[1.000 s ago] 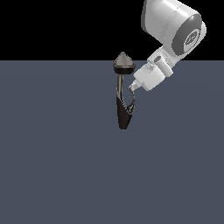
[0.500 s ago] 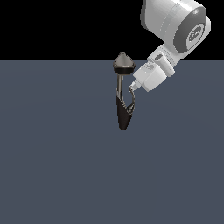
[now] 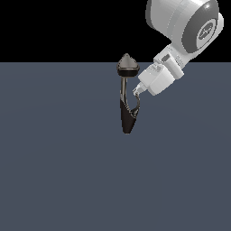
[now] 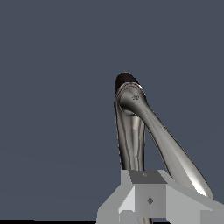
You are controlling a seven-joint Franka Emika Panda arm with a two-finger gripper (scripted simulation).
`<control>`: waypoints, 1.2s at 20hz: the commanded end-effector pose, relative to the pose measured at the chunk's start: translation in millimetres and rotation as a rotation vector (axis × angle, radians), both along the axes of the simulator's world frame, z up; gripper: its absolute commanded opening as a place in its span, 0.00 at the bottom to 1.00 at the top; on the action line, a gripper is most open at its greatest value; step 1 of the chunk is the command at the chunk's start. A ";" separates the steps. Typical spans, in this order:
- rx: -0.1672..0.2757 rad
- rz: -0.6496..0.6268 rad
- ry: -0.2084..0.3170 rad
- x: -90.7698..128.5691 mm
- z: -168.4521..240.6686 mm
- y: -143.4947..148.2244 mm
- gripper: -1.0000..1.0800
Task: Turn on the faucet by rotating a designated handle.
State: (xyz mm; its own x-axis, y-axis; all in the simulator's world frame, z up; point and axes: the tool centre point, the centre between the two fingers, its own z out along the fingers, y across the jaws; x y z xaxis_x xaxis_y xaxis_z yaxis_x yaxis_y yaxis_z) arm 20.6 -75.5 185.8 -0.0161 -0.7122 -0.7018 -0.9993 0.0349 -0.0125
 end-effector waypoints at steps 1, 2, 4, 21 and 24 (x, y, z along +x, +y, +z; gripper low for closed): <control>0.002 0.001 0.005 -8.9 -2.6 -1.8 0.00; 0.003 0.002 0.005 -12.6 -3.5 -2.4 0.00; 0.004 0.003 0.005 -20.0 -5.3 -3.6 0.00; 0.007 0.011 0.003 -62.3 -38.1 -34.6 0.00; 0.008 0.009 0.007 -68.9 -47.8 -43.4 0.00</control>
